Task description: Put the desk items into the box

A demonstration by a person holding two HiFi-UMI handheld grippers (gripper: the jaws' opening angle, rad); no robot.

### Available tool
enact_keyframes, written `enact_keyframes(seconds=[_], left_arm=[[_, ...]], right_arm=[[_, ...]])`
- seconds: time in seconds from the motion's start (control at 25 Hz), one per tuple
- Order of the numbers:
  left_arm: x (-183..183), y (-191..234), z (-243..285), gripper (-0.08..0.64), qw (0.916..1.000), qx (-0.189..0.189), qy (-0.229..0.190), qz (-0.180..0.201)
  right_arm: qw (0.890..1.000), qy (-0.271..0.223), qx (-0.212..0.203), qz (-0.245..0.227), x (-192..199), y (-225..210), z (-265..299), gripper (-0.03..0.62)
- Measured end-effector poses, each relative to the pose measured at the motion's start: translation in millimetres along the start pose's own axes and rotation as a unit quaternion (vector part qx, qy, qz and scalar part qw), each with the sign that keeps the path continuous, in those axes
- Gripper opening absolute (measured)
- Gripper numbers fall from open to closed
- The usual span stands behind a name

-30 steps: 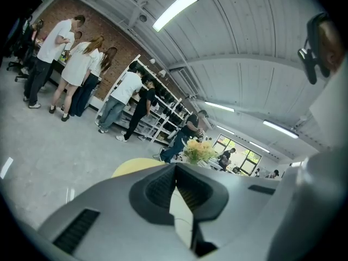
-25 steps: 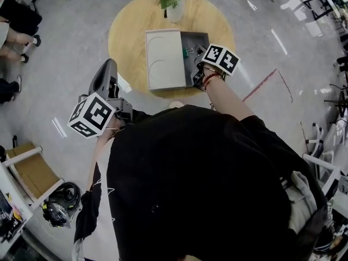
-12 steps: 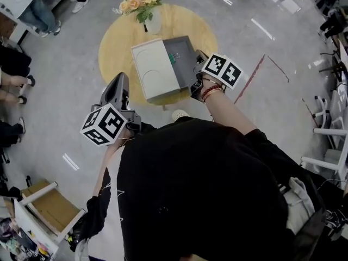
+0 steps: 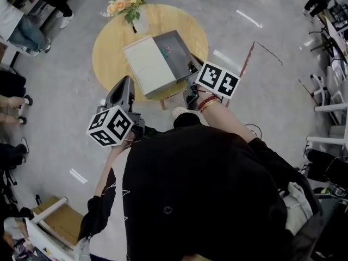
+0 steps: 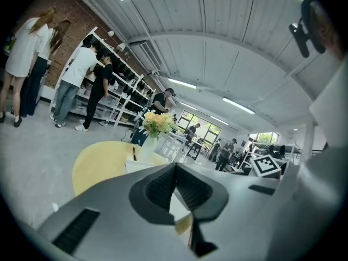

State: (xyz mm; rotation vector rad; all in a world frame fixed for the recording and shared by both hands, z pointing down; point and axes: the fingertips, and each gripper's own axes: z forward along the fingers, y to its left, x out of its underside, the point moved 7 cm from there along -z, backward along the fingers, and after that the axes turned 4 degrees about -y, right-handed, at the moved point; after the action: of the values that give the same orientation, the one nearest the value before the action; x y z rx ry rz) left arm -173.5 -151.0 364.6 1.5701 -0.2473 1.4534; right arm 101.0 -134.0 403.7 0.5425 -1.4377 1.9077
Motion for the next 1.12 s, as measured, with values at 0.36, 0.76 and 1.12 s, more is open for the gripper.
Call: enact_keyframes(seconds=[0.36,0.76,1.12], left_arm=[[21,-6,-8,0.010,0.9990,0.017,0.032,0.027],[39,-8,-14,0.009,0.9989,0.014,0.040,0.021],[49,-14,-10,0.010,0.9988,0.020,0.042,0.016]], right_arm=[[0.998,-0.019,0.016,-0.056,15,2,-36,0.005],[0.993,-0.006,0.037,-0.113,26,-3,-54,0.005],[0.990,0.005,0.035,-0.139,30,-5,-61,0.005]])
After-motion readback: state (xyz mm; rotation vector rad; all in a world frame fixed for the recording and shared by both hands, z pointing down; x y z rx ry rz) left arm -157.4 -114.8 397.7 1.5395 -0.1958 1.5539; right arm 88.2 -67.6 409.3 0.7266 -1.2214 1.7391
